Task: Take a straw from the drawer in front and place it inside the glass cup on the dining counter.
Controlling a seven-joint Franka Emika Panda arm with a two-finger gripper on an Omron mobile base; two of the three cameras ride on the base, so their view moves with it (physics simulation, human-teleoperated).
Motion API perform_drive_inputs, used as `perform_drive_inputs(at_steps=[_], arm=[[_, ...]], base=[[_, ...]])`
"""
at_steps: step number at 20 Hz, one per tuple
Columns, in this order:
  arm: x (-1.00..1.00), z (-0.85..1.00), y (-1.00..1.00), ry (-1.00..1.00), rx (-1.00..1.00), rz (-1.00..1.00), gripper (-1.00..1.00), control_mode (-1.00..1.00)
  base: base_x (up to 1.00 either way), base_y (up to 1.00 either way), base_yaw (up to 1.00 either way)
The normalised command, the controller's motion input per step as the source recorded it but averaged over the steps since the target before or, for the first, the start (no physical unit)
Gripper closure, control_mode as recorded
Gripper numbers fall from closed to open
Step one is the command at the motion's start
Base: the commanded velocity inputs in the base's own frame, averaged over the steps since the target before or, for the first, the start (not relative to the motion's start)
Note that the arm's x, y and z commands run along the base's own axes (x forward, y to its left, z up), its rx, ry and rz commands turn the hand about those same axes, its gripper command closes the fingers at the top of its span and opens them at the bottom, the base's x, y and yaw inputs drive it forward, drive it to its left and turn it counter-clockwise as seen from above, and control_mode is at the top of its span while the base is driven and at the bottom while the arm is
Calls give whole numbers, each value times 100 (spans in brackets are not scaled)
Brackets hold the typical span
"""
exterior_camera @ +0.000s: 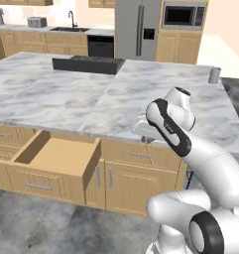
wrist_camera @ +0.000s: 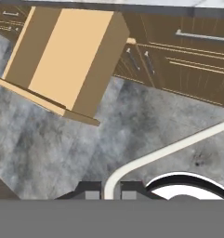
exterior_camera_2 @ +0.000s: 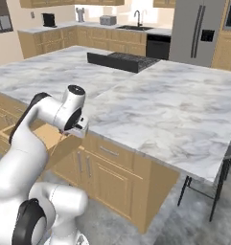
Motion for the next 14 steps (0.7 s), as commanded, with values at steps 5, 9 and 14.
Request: perform_drive_inputs(at_steps=[5,9,14], arm=[[0,0,0,0,0,0,100,100],[0,0,0,0,0,0,100,100],[0,0,0,0,0,0,100,100]], base=[[-10,-94,-3],[0,-100,-12],[1,-100,-8]])
